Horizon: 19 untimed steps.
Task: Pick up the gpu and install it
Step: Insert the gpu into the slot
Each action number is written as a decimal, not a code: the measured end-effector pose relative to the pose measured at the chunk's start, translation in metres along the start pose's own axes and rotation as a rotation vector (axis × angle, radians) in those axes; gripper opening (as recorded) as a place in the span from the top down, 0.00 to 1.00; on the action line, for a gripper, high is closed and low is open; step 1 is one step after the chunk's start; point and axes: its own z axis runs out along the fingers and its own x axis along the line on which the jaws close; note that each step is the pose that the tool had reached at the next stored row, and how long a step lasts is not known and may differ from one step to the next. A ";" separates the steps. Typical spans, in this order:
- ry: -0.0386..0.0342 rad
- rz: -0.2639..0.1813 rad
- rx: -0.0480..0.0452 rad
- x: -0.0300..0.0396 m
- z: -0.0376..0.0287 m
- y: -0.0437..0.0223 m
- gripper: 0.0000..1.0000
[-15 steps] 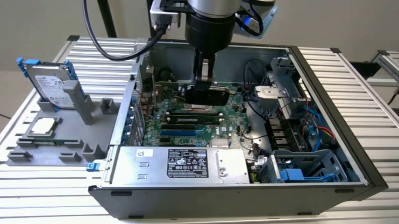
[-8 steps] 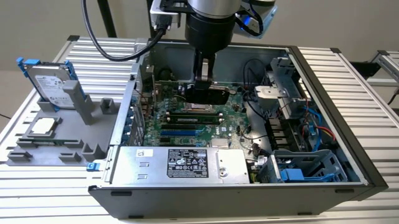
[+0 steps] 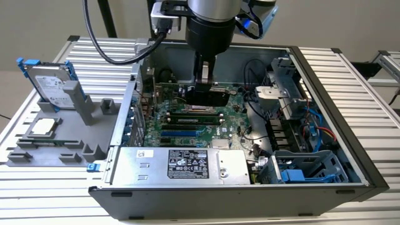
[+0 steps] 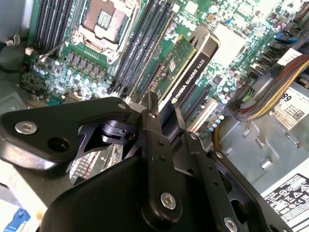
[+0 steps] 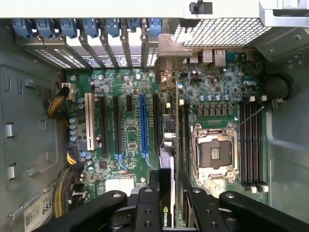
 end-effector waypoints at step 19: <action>0.0001 0.000 0.0000 0.0007 0.0078 -0.0003 1.00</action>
